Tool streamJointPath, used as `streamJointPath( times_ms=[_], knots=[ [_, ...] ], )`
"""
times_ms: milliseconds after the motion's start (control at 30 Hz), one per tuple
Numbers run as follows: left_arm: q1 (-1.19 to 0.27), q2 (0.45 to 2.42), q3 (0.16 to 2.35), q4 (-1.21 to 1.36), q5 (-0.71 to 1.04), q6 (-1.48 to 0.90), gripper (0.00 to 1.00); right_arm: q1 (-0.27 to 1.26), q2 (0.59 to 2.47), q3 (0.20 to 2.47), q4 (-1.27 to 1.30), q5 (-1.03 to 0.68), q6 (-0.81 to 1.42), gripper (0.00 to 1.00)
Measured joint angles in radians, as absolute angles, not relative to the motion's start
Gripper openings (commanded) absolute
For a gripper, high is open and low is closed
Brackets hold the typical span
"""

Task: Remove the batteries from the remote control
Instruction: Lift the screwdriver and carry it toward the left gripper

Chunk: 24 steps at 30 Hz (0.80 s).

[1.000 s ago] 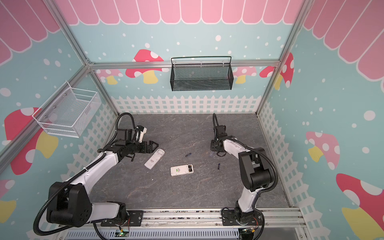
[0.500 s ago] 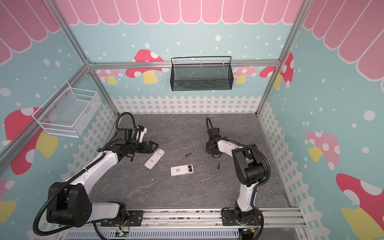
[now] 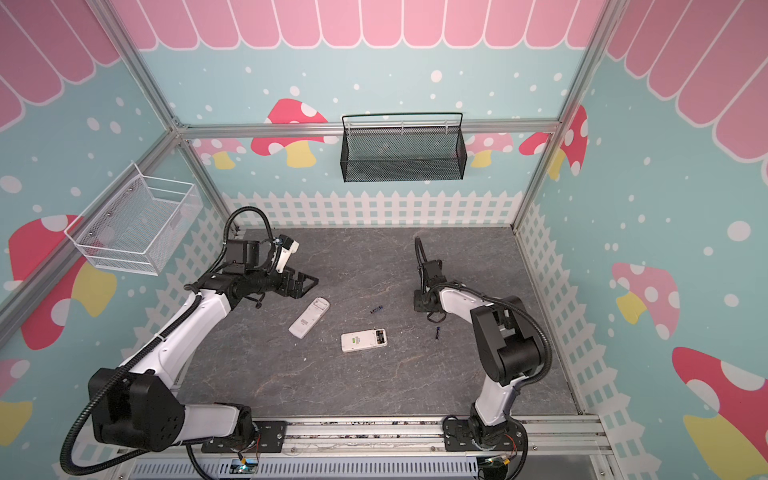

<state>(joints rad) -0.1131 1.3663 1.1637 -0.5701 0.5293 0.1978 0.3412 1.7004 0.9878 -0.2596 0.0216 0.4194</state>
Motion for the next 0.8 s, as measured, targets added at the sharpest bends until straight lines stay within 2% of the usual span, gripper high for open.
streamJointPath(
  times_ms=[233,400,800],
  knots=[
    [-0.117,1.449,1.356,-0.714,0.735,0.367,0.92,0.352,1.477,0.901,-0.082,-0.132,0.198,0.0],
    [-0.131,1.501,1.463,-0.814,0.835,0.45,0.9,0.371,1.423,0.869,-0.001,-0.275,0.031,0.0],
    [-0.241,1.549,1.575,-1.038,0.877,0.725,0.81,0.403,1.347,0.809,0.098,-0.68,-0.255,0.0]
  ],
)
